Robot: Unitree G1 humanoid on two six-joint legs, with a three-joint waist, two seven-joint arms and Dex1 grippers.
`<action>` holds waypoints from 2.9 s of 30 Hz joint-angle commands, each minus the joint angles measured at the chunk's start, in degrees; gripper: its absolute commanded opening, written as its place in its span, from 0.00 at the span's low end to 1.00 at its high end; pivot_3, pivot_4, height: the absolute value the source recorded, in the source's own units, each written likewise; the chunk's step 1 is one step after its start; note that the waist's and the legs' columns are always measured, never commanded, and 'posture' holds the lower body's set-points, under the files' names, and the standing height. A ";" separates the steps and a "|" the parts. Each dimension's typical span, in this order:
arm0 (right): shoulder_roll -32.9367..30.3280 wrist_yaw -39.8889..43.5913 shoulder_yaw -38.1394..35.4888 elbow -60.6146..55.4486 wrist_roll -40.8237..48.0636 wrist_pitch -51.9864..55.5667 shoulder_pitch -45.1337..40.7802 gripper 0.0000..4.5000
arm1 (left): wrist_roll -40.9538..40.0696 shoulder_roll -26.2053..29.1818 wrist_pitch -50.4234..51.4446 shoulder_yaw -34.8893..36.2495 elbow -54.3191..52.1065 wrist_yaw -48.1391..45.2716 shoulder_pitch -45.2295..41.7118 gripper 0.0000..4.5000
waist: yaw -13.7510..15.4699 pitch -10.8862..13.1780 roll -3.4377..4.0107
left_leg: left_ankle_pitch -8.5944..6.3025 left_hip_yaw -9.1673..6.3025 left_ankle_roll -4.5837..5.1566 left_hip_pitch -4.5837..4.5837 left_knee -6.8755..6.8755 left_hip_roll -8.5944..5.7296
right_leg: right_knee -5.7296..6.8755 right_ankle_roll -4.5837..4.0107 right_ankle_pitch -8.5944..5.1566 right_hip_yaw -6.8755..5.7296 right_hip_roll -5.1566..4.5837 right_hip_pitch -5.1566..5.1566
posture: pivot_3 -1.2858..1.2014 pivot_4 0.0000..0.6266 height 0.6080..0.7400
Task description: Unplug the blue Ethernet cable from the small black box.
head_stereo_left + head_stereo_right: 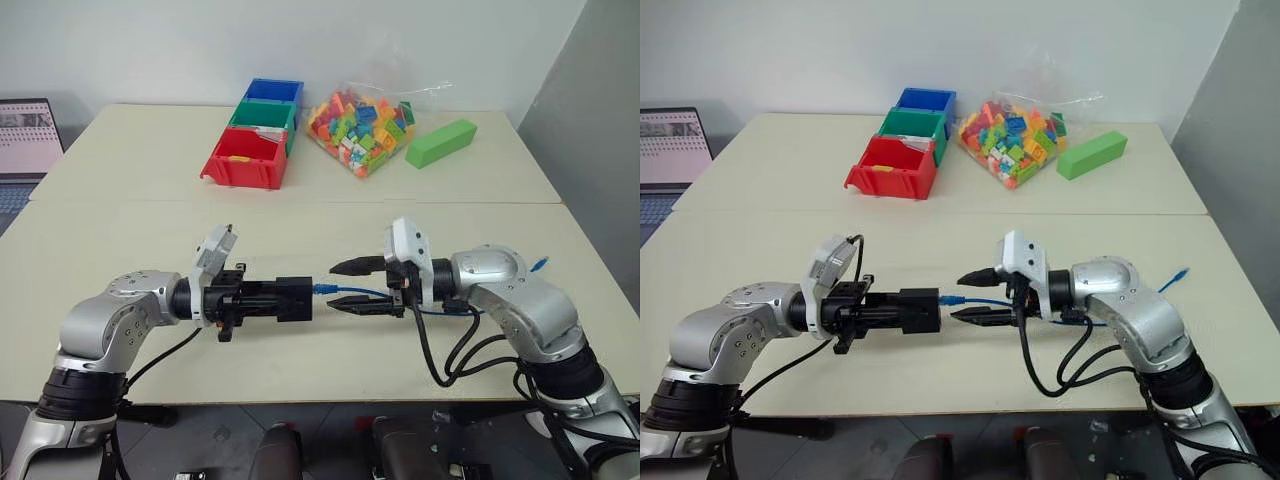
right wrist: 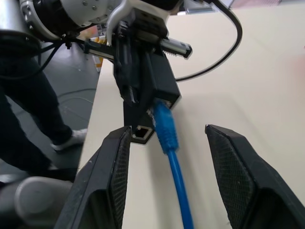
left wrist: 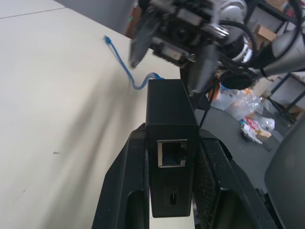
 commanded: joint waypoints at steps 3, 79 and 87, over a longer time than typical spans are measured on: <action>1.47 -1.04 -2.76 -0.86 7.25 6.95 -0.71 0.58 | 0.26 0.33 -1.45 -0.07 -2.40 -0.46 -0.74 0.18 | -0.05 0.00 0.00 | 0.00 0.00 0.00 -0.01 -0.01 0.00 | -0.01 0.08 -0.05 -0.01 0.00 0.00 | 0.52 0.24 1.00; 13.26 -42.41 -6.84 41.01 -27.32 -25.95 -7.15 0.30 | 6.63 -7.24 -10.57 9.37 0.61 23.66 4.79 0.18 | -0.30 0.05 0.06 | 0.00 0.10 0.00 -0.08 -0.07 -0.01 | -0.06 -0.11 0.09 0.15 -0.03 -0.08 | 0.52 0.24 1.00; 8.72 -28.33 -6.12 21.52 -20.48 -22.29 -3.44 0.68 | 23.68 -14.38 -31.00 10.72 19.48 45.53 -6.31 0.18 | 0.37 0.05 0.07 | 0.00 0.03 0.00 -0.09 -0.03 -0.01 | -0.02 -0.04 0.06 0.09 -0.02 -0.07 | 0.52 0.24 1.00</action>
